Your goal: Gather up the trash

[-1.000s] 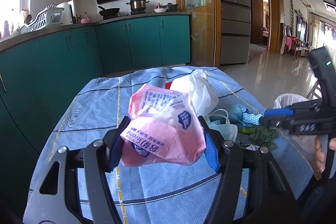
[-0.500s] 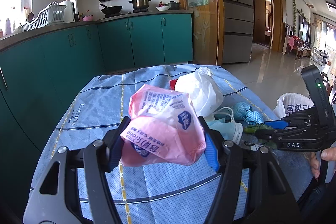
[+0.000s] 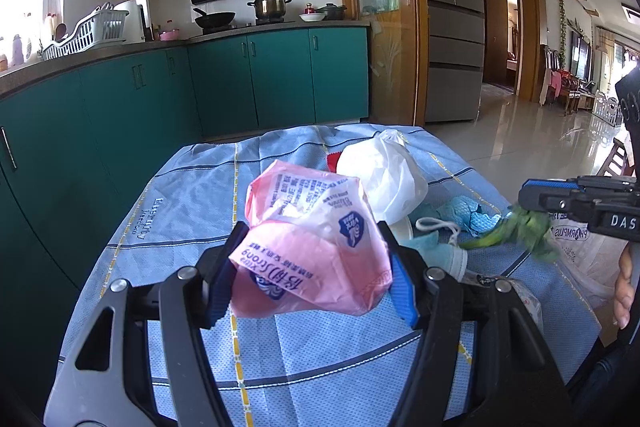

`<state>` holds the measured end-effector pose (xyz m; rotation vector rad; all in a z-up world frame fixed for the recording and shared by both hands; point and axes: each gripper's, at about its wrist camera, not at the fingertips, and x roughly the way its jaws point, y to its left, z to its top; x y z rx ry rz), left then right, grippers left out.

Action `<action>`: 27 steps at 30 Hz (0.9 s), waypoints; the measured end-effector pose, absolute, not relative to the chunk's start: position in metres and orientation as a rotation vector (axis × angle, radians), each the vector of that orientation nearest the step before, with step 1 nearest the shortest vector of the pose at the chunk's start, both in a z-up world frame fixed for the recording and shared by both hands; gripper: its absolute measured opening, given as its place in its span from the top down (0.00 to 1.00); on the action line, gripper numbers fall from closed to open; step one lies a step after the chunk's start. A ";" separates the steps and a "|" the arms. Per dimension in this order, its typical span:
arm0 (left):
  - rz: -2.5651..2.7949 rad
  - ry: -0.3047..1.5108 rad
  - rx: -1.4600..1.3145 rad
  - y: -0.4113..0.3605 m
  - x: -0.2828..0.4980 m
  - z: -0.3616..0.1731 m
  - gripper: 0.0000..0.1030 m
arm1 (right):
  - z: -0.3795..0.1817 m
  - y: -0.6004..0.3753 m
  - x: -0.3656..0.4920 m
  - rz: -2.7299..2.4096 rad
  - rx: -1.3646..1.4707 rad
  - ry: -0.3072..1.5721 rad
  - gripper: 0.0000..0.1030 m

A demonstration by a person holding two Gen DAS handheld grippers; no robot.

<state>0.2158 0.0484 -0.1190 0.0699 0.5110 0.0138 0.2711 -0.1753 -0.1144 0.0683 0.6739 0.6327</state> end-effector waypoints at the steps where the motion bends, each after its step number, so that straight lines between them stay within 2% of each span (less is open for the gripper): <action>1: 0.014 0.511 0.070 0.048 0.216 -0.119 0.38 | -0.113 -0.176 0.270 0.639 0.073 0.667 0.85; 9: 0.015 0.517 0.074 0.048 0.216 -0.119 0.38 | -0.122 -0.174 0.275 0.601 0.039 0.717 0.86; 12: 0.015 0.516 0.074 0.048 0.216 -0.119 0.37 | -0.117 -0.183 0.269 0.594 0.085 0.637 0.85; 13: 0.015 0.515 0.073 0.049 0.216 -0.119 0.37 | -0.110 -0.188 0.264 0.599 0.106 0.580 0.79; 14: 0.014 0.515 0.073 0.049 0.217 -0.119 0.37 | -0.102 -0.192 0.258 0.594 0.121 0.525 0.53; 15: 0.015 0.515 0.073 0.049 0.217 -0.119 0.37 | -0.098 -0.195 0.256 0.583 0.125 0.501 0.34; 16: 0.014 0.516 0.074 0.049 0.217 -0.119 0.37 | -0.093 -0.199 0.250 0.547 0.133 0.436 0.03; 19: 0.014 0.516 0.076 0.048 0.217 -0.119 0.37 | -0.089 -0.207 0.245 0.478 0.133 0.333 0.03; 25: 0.014 0.516 0.075 0.048 0.217 -0.120 0.37 | -0.098 -0.196 0.249 0.085 -0.080 0.385 0.03; 27: 0.014 0.516 0.078 0.047 0.217 -0.120 0.37 | -0.101 -0.191 0.250 0.105 -0.116 0.399 0.03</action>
